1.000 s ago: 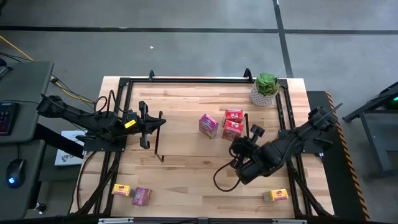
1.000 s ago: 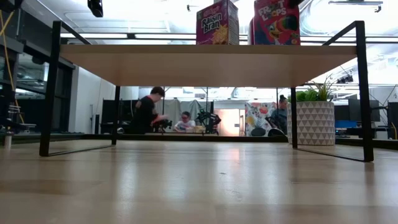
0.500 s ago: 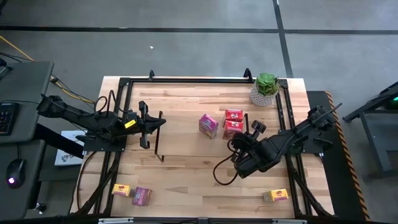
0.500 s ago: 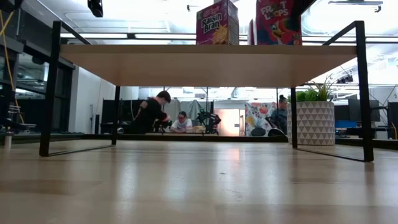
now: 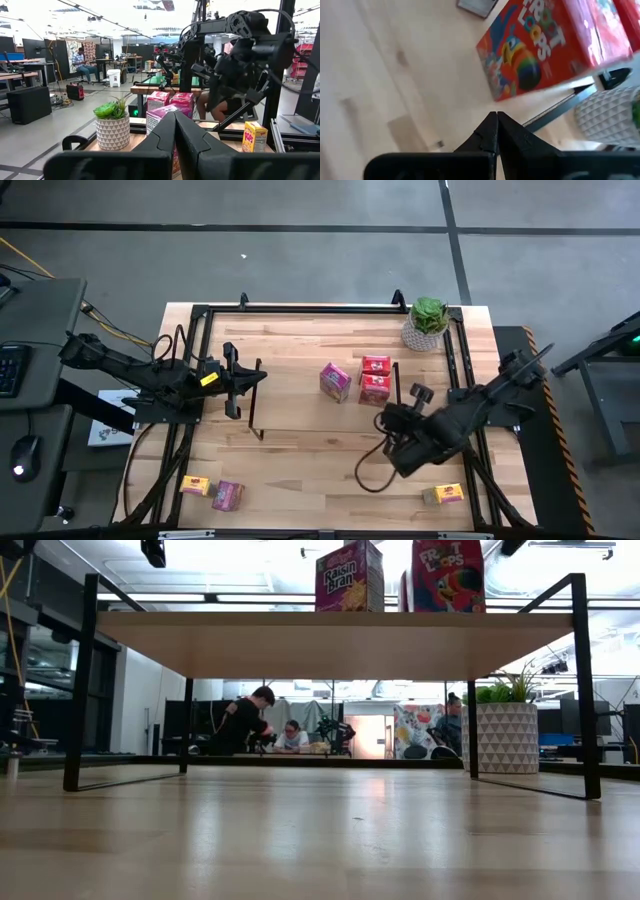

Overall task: Stack cereal on shelf
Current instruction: Adjust the cereal boxes on the shelf

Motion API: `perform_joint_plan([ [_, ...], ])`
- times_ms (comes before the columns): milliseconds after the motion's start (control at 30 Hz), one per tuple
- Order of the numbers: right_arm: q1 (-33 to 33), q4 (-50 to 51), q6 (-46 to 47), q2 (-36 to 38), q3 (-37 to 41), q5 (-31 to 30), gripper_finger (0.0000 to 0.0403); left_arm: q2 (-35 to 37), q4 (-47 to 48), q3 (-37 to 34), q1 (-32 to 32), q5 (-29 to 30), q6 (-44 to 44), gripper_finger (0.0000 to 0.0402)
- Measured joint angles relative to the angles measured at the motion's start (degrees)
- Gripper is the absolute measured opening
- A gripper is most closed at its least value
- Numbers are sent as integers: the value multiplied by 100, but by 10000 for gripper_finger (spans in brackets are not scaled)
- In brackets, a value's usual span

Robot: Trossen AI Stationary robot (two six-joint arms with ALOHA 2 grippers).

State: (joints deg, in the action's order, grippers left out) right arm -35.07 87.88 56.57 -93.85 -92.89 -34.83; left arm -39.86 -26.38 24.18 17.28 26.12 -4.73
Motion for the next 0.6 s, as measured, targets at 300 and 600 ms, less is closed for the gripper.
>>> perform_joint_plan([
  [300,-915,176,941,906,175,-1056,0,2,0,0,0,-1,2,0],
  [600,-988,71,2773,2848,2632,-988,0,0,5,0,0,-1,3,0],
])
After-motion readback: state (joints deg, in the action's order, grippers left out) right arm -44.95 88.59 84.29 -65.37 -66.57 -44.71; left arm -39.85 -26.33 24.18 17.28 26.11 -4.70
